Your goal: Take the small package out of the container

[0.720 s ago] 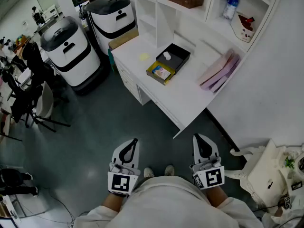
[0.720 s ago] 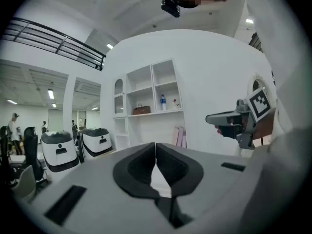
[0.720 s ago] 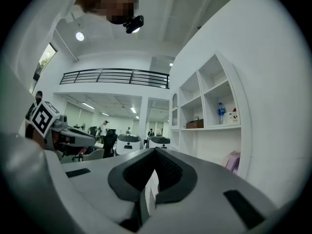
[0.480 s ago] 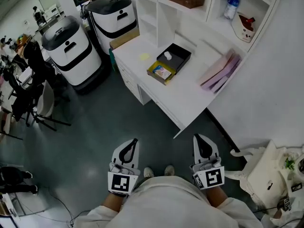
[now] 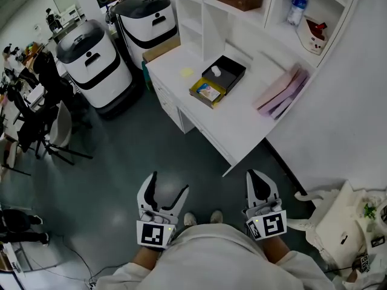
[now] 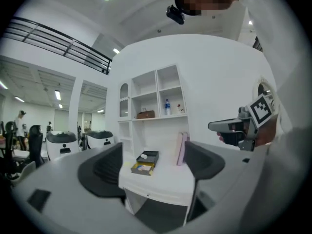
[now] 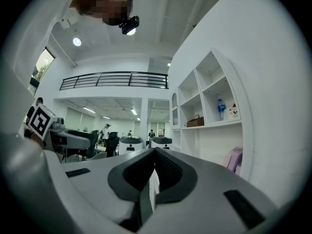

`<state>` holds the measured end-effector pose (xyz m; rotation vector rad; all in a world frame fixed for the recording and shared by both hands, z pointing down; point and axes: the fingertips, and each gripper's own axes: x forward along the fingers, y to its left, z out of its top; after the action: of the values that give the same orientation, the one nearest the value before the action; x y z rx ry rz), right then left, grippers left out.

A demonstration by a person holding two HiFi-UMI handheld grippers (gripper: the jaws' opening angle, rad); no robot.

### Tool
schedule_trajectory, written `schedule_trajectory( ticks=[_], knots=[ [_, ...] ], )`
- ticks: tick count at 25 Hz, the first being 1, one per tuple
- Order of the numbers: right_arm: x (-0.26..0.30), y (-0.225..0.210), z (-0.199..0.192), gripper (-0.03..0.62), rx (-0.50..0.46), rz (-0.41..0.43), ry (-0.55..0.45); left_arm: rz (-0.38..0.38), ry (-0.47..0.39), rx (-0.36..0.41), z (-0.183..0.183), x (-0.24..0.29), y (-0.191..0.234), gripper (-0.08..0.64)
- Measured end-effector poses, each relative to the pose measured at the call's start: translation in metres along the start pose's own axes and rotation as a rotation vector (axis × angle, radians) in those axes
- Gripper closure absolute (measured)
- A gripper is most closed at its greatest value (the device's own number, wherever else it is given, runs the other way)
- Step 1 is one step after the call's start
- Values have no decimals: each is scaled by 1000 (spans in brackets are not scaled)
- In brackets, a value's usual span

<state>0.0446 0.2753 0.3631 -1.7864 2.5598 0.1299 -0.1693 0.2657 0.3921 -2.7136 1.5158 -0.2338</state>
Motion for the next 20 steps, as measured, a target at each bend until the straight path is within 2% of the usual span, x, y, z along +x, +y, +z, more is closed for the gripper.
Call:
schedule_trajectory(
  ticks=[1, 3, 8, 12, 20],
  knots=[
    [0, 0, -1, 568, 0, 1, 2, 19, -8, 20, 2, 0, 2, 149],
    [0, -1, -2, 568, 1, 4, 5, 54, -10, 53, 4, -2, 7, 121],
    [0, -8, -5, 568, 6, 15, 13, 84, -30, 42, 8, 2, 10, 115],
    [0, -14, -8, 568, 12, 21, 16, 104, -112, 10, 18, 5, 9, 115],
    [-3, -26, -17, 568, 33, 64, 19, 147, -89, 30, 21, 7, -2, 115]
  ],
)
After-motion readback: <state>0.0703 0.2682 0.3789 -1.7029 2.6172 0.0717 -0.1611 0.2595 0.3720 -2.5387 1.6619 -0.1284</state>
